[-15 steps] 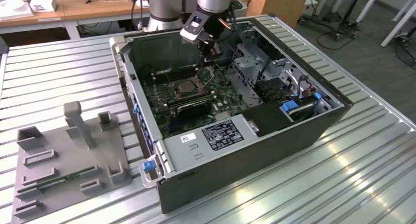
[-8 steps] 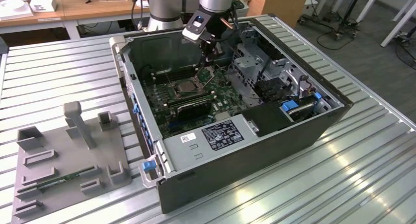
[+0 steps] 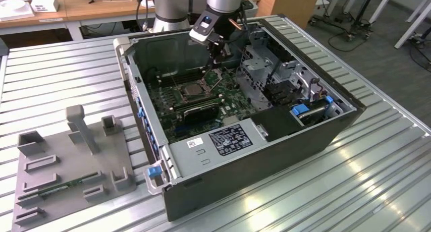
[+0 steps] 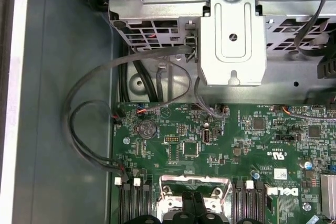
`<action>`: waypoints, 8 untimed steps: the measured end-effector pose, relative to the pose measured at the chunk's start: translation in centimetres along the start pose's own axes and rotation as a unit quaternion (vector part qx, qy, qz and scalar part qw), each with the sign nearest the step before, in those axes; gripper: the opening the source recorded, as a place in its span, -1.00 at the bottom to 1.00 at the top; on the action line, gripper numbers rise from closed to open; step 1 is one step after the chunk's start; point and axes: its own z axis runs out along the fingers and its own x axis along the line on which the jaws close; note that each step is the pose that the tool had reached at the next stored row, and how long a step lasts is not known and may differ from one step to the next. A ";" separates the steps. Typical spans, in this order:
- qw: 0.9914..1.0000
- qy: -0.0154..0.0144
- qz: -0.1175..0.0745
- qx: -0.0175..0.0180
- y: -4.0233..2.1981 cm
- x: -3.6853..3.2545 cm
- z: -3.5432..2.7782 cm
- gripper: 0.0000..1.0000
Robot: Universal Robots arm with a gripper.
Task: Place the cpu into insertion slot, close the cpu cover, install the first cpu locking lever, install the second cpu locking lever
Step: 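Close the cpu cover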
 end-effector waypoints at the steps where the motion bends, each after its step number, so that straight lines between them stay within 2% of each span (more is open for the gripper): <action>1: 1.000 0.000 0.000 0.000 0.03 0.00 0.00 -0.79; 8: 1.000 0.000 0.000 0.000 0.08 0.00 0.00 -0.79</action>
